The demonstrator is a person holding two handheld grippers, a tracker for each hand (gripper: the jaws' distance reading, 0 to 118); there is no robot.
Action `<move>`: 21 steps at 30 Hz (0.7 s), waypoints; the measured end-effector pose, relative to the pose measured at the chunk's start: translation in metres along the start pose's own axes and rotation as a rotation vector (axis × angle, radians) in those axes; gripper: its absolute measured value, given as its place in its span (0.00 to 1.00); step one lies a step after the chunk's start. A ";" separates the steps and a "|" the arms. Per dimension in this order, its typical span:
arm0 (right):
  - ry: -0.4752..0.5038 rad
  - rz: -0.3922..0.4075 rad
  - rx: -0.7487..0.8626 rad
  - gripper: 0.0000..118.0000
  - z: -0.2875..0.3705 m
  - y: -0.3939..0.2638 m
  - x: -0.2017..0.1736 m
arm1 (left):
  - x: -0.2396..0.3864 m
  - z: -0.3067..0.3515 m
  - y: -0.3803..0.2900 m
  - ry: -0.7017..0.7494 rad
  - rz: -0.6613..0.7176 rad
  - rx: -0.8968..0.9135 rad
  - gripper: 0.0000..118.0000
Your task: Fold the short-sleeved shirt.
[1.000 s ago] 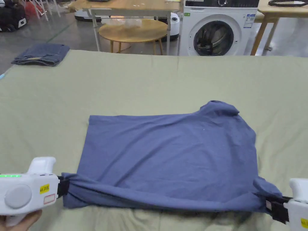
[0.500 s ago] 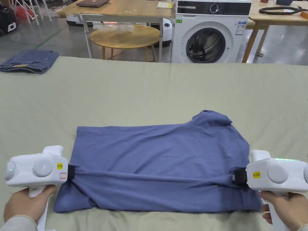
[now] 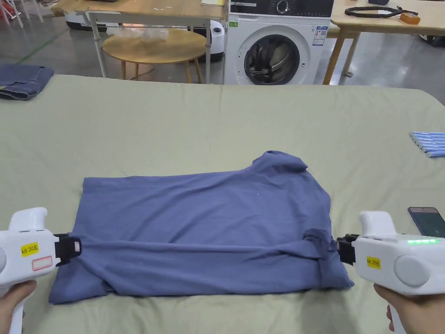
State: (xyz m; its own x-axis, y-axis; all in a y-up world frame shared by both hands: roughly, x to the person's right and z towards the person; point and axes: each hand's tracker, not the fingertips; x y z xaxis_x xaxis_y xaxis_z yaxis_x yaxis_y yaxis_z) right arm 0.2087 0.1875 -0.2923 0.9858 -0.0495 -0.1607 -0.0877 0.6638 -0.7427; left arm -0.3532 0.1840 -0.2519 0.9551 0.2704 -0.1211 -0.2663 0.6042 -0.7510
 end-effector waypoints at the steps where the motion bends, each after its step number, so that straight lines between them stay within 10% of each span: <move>1: -0.013 -0.010 0.009 0.00 -0.003 -0.004 0.001 | 0.005 -0.001 -0.006 0.020 -0.016 -0.021 0.00; 2: -0.028 -0.010 0.007 0.11 -0.006 -0.010 0.000 | -0.008 0.006 0.003 0.025 -0.016 -0.018 0.00; 4: -0.043 -0.018 -0.002 0.95 -0.018 -0.019 0.003 | -0.006 0.007 -0.001 0.021 -0.005 -0.028 0.00; 5: -0.053 -0.037 -0.052 0.99 -0.036 -0.021 0.011 | -0.007 0.003 -0.004 0.014 0.003 -0.036 0.00; 11: -0.056 -0.097 -0.131 0.92 -0.053 -0.021 0.020 | -0.001 0.005 -0.011 0.032 -0.007 -0.044 0.00; 13: -0.037 -0.097 -0.177 0.44 -0.064 -0.039 0.021 | 0.001 0.007 -0.011 0.039 -0.008 -0.041 0.00; 17: -0.007 -0.087 -0.149 0.22 -0.064 -0.043 0.016 | 0.004 0.013 -0.007 0.088 -0.024 -0.047 0.00; 19: -0.036 -0.054 -0.149 0.10 -0.065 -0.042 0.010 | -0.002 0.011 -0.002 0.163 -0.049 -0.071 0.33; 21: -0.064 -0.050 -0.131 0.10 -0.045 -0.037 -0.001 | -0.005 0.002 -0.001 0.202 -0.036 -0.117 0.96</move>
State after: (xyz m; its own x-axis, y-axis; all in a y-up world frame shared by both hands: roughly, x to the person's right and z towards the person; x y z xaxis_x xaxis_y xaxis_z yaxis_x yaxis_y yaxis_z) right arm 0.2041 0.1290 -0.2937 0.9961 -0.0294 -0.0830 -0.0526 0.5583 -0.8280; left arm -0.3581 0.1833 -0.2487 0.9733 0.0877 -0.2120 -0.2264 0.5164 -0.8258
